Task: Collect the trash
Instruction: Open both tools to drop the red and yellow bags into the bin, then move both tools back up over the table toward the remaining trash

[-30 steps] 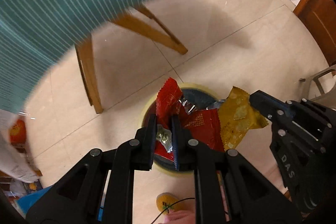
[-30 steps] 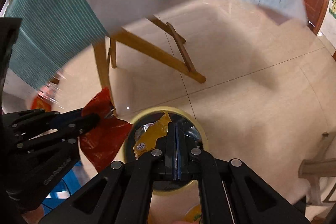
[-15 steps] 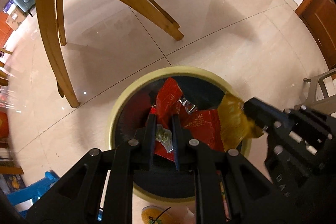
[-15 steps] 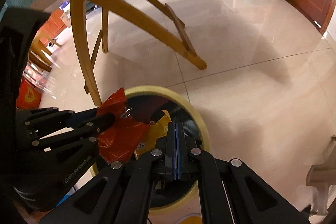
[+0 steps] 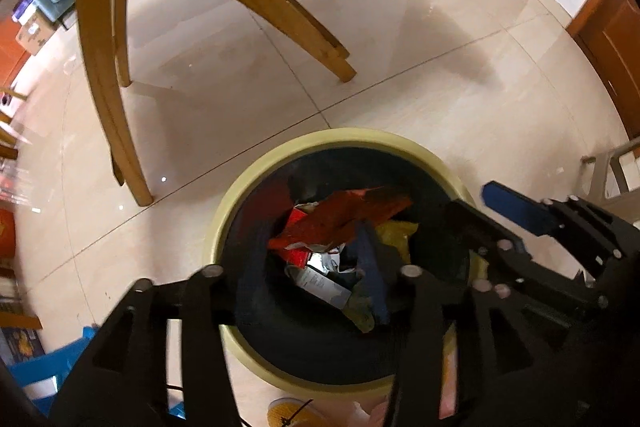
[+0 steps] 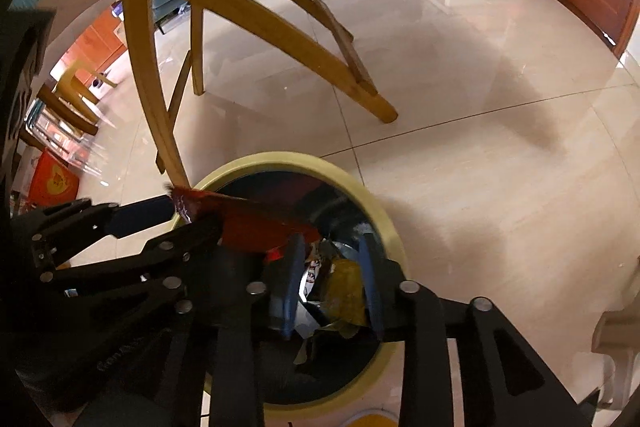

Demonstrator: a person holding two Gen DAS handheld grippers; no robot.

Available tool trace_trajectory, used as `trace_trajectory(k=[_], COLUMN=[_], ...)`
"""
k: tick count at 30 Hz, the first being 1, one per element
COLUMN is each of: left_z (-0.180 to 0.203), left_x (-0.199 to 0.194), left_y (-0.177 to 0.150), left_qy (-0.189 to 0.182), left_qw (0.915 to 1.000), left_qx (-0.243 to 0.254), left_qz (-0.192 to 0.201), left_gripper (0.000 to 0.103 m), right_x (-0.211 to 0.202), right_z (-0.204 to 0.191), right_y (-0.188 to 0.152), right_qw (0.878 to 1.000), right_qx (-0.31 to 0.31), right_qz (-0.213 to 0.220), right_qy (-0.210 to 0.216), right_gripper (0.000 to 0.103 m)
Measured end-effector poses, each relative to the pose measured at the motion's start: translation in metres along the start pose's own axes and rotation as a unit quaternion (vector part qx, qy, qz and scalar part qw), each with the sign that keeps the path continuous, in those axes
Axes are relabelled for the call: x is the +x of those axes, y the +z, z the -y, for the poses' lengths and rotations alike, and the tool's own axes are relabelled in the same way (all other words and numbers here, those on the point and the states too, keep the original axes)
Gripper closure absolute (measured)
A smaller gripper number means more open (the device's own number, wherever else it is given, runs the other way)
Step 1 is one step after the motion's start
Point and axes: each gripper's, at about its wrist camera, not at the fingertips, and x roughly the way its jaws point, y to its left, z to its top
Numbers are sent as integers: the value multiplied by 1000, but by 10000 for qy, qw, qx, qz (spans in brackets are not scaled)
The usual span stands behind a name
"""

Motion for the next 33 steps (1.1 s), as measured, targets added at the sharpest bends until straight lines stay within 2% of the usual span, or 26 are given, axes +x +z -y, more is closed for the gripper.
trace_trajectory(k=[1, 4, 13, 19, 26, 33], left_z=[-3, -8, -7, -4, 2, -9], left_x=[0, -3, -30, -66, -145, -273], left_y=[0, 0, -3, -2, 12, 43], left_qy=[37, 45, 182, 281, 235, 139], left_qw=[10000, 9998, 9990, 9981, 9977, 9947], left_qx=[-65, -171, -351, -341, -336, -412], left_qz=[8, 11, 212, 437, 544, 934], left_gripper=[43, 29, 27, 27, 27, 27], right_x=[-1, -5, -31, -57, -114, -227], right_z=[1, 8, 16, 16, 3, -29], right_y=[1, 2, 1, -3, 11, 52], right_qw=[10000, 9998, 9987, 9974, 9967, 9966], right_qx=[26, 167, 396, 606, 725, 596], right_qz=[26, 88, 325, 381, 313, 432], right_qy=[-14, -46, -45, -54, -177, -380], right_gripper=[71, 69, 66, 66, 66, 66])
